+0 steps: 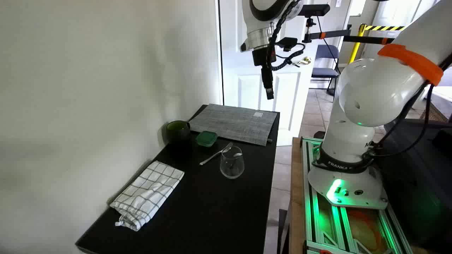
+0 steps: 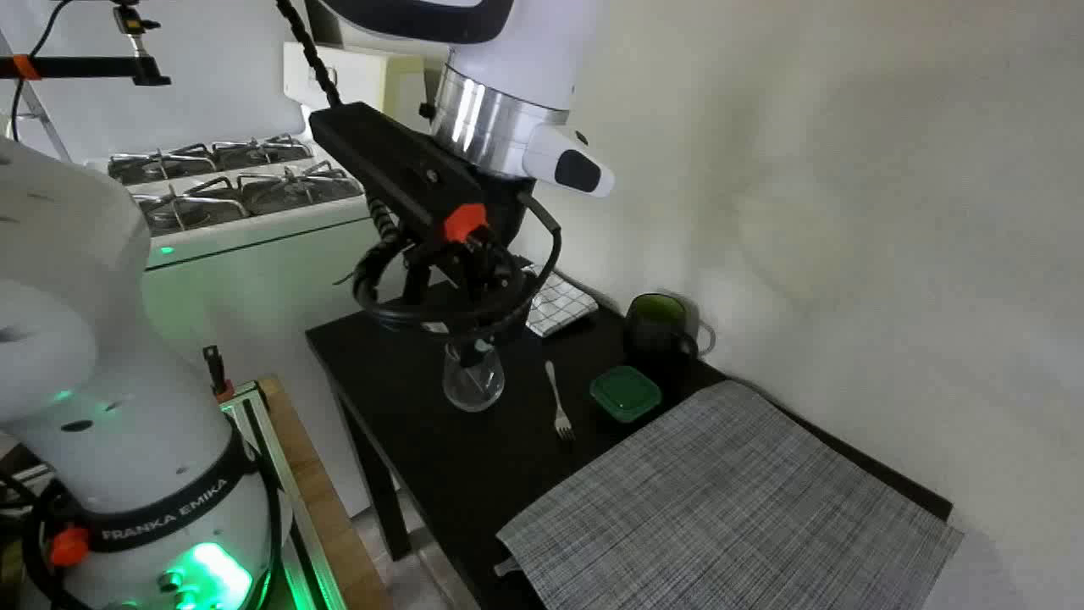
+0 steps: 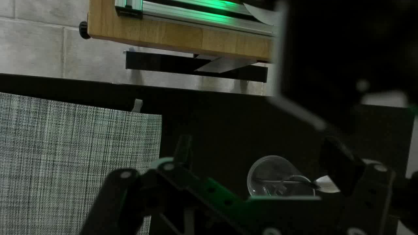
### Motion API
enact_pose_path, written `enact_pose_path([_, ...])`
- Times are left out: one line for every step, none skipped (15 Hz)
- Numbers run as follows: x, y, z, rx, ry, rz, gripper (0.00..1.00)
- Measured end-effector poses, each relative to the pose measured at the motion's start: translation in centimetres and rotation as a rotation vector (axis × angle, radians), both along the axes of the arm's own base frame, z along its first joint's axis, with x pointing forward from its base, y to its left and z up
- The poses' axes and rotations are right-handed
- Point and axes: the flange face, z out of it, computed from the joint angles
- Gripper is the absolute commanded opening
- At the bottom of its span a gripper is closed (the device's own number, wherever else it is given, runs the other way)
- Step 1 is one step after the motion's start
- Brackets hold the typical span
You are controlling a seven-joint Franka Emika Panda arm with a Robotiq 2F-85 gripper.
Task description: Take the spoon out of the glass cup
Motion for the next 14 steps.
enact_pose_path([0.0, 0.0, 0.0, 0.0, 0.0, 0.0, 1.0])
enact_pose_path([0.0, 0.0, 0.0, 0.0, 0.0, 0.0, 1.0])
enact_pose_path([0.0, 0.0, 0.0, 0.0, 0.0, 0.0, 1.0])
enact_pose_path([0.0, 0.0, 0.0, 0.0, 0.0, 0.0, 1.0])
enact_pose_path([0.0, 0.0, 0.0, 0.0, 0.0, 0.0, 1.0])
enact_pose_path([0.0, 0.0, 0.0, 0.0, 0.0, 0.0, 1.0])
enact_pose_path([0.0, 0.0, 0.0, 0.0, 0.0, 0.0, 1.0])
enact_pose_path([0.0, 0.0, 0.0, 0.0, 0.0, 0.0, 1.0])
enact_pose_path([0.0, 0.1, 0.0, -0.001, 0.0, 0.003, 1.0])
enact_pose_path([0.0, 0.3, 0.0, -0.001, -0.002, 0.019, 1.0])
enact_pose_path([-0.1, 0.7, 0.0, 0.0, -0.005, 0.046, 1.0])
enact_pose_path([-0.2, 1.2, -0.1, 0.0, -0.015, 0.076, 1.0])
enact_pose_path([-0.4, 1.8, -0.2, -0.002, -0.033, 0.109, 1.0])
enact_pose_path([-0.3, 2.4, 0.0, -0.009, -0.061, 0.143, 1.0])
